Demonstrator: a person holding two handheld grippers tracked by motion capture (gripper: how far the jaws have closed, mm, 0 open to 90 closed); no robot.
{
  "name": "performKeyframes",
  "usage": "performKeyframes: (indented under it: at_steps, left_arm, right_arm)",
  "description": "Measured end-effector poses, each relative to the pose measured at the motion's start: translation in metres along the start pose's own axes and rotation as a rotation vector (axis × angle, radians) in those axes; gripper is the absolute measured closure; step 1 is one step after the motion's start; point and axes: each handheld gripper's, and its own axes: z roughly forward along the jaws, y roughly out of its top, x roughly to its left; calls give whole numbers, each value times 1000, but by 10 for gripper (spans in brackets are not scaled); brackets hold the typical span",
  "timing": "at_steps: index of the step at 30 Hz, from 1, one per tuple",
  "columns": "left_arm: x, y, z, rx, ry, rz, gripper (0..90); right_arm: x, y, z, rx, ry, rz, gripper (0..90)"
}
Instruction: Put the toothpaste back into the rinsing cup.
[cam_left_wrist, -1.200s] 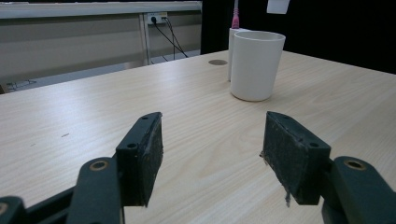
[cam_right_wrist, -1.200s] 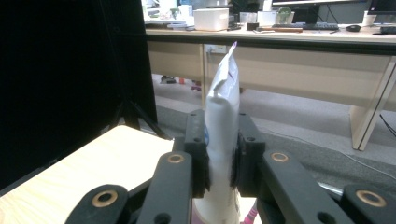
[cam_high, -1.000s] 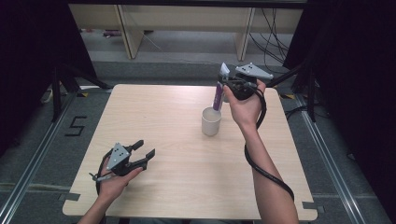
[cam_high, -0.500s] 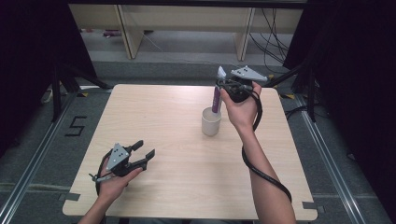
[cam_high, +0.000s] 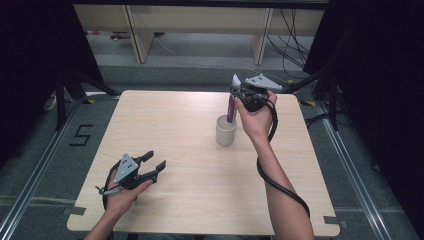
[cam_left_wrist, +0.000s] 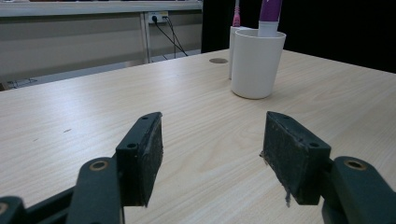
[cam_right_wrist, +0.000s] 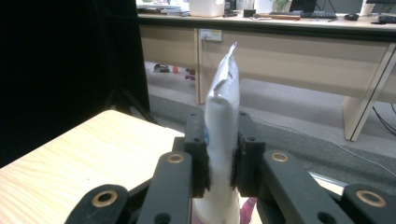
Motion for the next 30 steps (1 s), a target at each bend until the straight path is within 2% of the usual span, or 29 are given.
performKeyframes:
  at_steps: [4, 5, 6, 8, 10, 11, 14, 16, 17, 20, 21, 23, 24, 25, 27, 28, 30]
  left_arm:
    - [0, 0, 0, -2, 0, -5, 375]
    - [0, 0, 0, -2, 0, -6, 374]
    - [1, 0, 1, -21, -12, 4, 375]
    - [1, 0, 1, -21, -11, 2, 374]
    - [0, 0, -1, 1, 0, -5, 374]
    - [0, 0, -1, 1, -2, -2, 374]
    - [0, 0, 0, 1, -2, -1, 374]
    - [1, 0, 1, -23, -14, 8, 374]
    - [-1, 0, -1, 1, 0, -3, 375]
    - [1, 0, 1, -21, -14, 8, 375]
    - [-1, 0, -1, 3, 0, -2, 374]
    - [-1, 0, 0, 0, -4, 1, 374]
    - [0, 0, 2, -23, -19, 12, 374]
    - [0, 0, 2, -22, -18, 10, 374]
    - [0, 0, 2, -22, -18, 12, 374]
    - [0, 0, 1, -22, -17, 9, 375]
    - [0, 0, 0, -12, -11, 8, 375]
  right_arm:
    - [1, -2, 2, 15, -6, 20, 793]
    - [0, -3, 4, 10, -5, 3, 793]
    - [2, -3, 4, 10, -7, 18, 793]
    - [2, -5, 7, 10, -1, 20, 793]
    - [2, -5, 7, 11, -5, 15, 793]
    - [3, -6, 7, 16, -10, 29, 793]
    - [2, -8, 10, 21, -9, 9, 793]
    - [2, -10, 11, 16, -14, 18, 792]
    - [2, -10, 11, 17, -13, 17, 793]
    - [1, -11, 12, 18, -5, 14, 793]
    - [0, -11, 12, 16, -7, 6, 792]
    - [0, -12, 12, 25, -13, 13, 792]
    - [0, -12, 12, 25, -15, 7, 792]
    - [1, -13, 13, 28, -9, 25, 793]
    - [0, -15, 14, 28, -17, 4, 792]
    - [1, -16, 14, 32, -15, 26, 793]
    - [1, -18, 15, 31, -21, 1, 792]
